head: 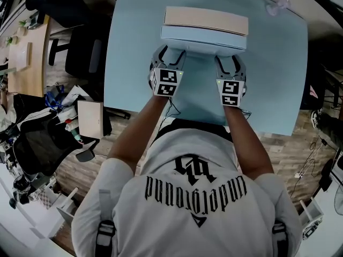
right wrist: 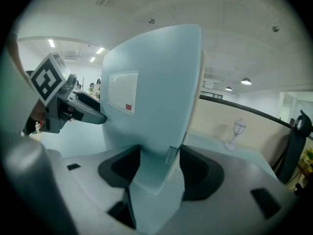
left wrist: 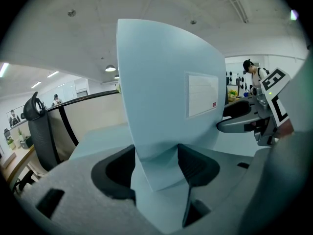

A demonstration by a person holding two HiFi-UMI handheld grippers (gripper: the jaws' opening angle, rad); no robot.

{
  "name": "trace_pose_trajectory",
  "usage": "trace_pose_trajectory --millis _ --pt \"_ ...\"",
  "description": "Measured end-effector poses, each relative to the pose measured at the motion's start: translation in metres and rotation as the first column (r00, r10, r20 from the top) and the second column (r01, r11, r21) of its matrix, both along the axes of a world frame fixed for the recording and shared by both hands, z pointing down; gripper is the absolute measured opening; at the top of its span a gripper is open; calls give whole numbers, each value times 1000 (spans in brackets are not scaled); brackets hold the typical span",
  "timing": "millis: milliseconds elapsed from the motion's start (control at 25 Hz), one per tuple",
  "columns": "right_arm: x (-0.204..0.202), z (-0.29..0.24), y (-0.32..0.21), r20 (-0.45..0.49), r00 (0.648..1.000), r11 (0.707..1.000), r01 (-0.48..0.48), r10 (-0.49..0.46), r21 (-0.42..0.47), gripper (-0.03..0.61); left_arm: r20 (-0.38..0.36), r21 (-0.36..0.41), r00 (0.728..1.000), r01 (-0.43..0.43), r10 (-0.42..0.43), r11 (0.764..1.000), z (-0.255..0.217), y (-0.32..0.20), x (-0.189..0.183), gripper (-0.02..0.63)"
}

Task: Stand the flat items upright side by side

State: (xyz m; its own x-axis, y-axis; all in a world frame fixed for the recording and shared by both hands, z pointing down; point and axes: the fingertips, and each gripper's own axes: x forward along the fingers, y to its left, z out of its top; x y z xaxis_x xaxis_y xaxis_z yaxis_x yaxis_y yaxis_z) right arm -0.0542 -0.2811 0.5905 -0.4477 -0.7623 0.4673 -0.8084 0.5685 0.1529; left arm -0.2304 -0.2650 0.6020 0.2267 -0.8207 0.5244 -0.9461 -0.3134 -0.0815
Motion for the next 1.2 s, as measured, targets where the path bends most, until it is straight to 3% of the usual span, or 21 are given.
trace_pose_trajectory --millis 360,640,960,1200 --pt "3 0 -4 0 1000 1000 -7 7 -6 264 -6 4 1000 -3 3 1000 -1 -5 3 279" --pt "8 -22 -2 30 1000 1000 0 0 10 293 -28 36 1000 -11 13 999 -24 0 3 327" --pt "19 -90 31 86 996 994 30 -39 105 296 -80 161 997 -7 20 987 -103 38 -13 333" --pt "13 -147 85 140 985 981 72 -98 179 288 -140 243 990 24 11 970 -161 99 -20 333"
